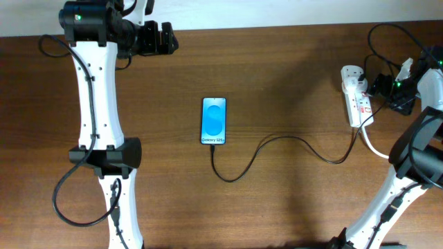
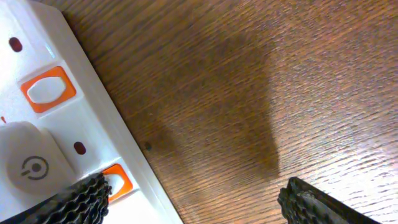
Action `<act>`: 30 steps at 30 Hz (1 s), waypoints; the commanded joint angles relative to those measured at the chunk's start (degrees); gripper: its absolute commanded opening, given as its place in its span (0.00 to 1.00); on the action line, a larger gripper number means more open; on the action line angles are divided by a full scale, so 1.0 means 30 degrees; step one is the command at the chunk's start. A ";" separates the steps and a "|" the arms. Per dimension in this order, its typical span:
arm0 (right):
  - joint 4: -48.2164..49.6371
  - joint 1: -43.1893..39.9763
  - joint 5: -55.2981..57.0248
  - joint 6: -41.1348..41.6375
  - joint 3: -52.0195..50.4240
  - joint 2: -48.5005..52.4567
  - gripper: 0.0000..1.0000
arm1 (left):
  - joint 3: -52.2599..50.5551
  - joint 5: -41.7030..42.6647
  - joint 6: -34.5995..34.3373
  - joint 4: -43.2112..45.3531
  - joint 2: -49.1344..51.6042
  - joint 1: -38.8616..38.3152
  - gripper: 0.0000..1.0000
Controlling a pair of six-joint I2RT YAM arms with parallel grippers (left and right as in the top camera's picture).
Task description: Plug charger to phone and switch on socket
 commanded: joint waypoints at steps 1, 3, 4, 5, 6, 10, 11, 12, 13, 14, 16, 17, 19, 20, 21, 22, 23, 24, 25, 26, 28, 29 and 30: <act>-0.0262 0.0372 0.0168 -0.0226 -0.0146 0.0313 0.92 | 0.0415 0.0058 -0.0044 -0.0022 -0.0794 0.0066 0.99; -0.0299 0.0386 0.0168 -0.0226 -0.0146 0.0313 0.92 | 0.0415 0.0058 -0.0044 -0.0015 -0.0794 0.0066 0.99; -0.0299 0.0517 0.0160 -0.0226 -0.0146 0.0313 0.92 | 0.0415 0.0058 -0.0044 -0.0022 -0.0794 0.0066 0.99; -0.0328 0.0648 0.0168 -0.0226 -0.0146 0.0313 0.92 | 0.0415 0.0058 -0.0044 -0.0015 -0.0794 0.0066 0.99; -0.0386 0.0860 0.0175 -0.0226 -0.0146 0.0313 0.92 | 0.0415 0.0058 -0.0044 -0.0022 -0.0794 0.0066 0.99; -0.0787 0.1282 0.0168 -0.0226 -0.0146 0.0313 0.92 | 0.0415 0.0058 -0.0044 -0.0015 -0.0794 0.0066 0.99; -0.0852 0.1355 0.0168 -0.0233 -0.0146 0.0313 0.92 | 0.0415 0.0058 -0.0044 -0.0015 -0.0794 0.0066 0.99; -0.0969 0.1413 0.0087 -0.0226 -0.0146 0.0313 0.92 | 0.0415 0.0058 -0.0044 -0.0015 -0.0794 0.0066 0.99; -0.1013 0.1457 0.0102 -0.0233 -0.0146 0.0313 0.92 | 0.0415 0.0058 -0.0044 -0.0015 -0.0794 0.0066 0.99; -0.1005 0.1494 0.0102 -0.0226 -0.0146 0.0313 0.92 | 0.0415 0.0058 -0.0044 -0.0015 -0.0794 0.0066 0.99; -0.0743 0.1392 0.0102 -0.0204 -0.0131 0.0313 0.92 | 0.0415 0.0058 -0.0044 -0.0015 -0.0794 0.0066 0.99; -0.0656 0.1180 0.0109 -0.0058 0.0051 0.0306 0.93 | 0.0415 0.0058 -0.0044 -0.0015 -0.0794 0.0073 0.99; -0.1056 0.0153 0.0168 0.0801 0.1107 0.0262 1.00 | 0.0415 0.0058 -0.0044 -0.0015 -0.0794 0.0066 0.99; -0.1457 -0.0437 0.0160 0.0954 0.1734 0.0095 0.98 | 0.0415 0.0058 -0.0044 -0.0015 -0.0794 0.0066 1.00; -0.1800 -0.0962 0.0160 0.1304 0.2244 -0.0182 0.98 | 0.0415 0.0058 -0.0044 -0.0015 -0.0794 0.0066 0.99; -0.2164 -0.1472 0.0102 0.1304 0.2696 -0.0670 0.98 | 0.0415 0.0058 -0.0044 -0.0015 -0.0794 0.0066 0.99; -0.2667 -0.1894 0.0102 0.1304 0.3169 -0.1202 0.98 | 0.0415 0.0058 -0.0044 -0.0022 -0.0794 0.0066 0.99; -0.3140 -0.2171 0.0102 0.1304 0.3636 -0.1632 0.98 | 0.0415 0.0058 -0.0044 -0.0015 -0.0794 0.0066 0.99; -0.3555 -0.2324 0.0102 0.1304 0.4036 -0.2171 0.98 | 0.0415 0.0058 -0.0044 -0.0015 -0.0794 0.0066 0.99; -0.3920 -0.2390 0.0087 0.1297 0.4357 -0.2900 0.98 | 0.0415 0.0058 -0.0044 -0.0015 -0.0794 0.0066 0.99; -0.4583 -0.2382 -0.0211 0.1282 0.4809 -0.4393 0.98 | 0.0415 0.0058 -0.0044 -0.0015 -0.0794 0.0066 1.00; -0.4881 -0.2390 -0.0823 0.1209 0.4881 -0.5399 0.98 | 0.0415 0.0058 -0.0044 -0.0022 -0.0794 0.0066 0.99; -0.5056 -0.2382 -0.1180 0.1209 0.4881 -0.6054 0.98 | 0.0415 0.0058 -0.0044 -0.0015 -0.0794 0.0066 0.99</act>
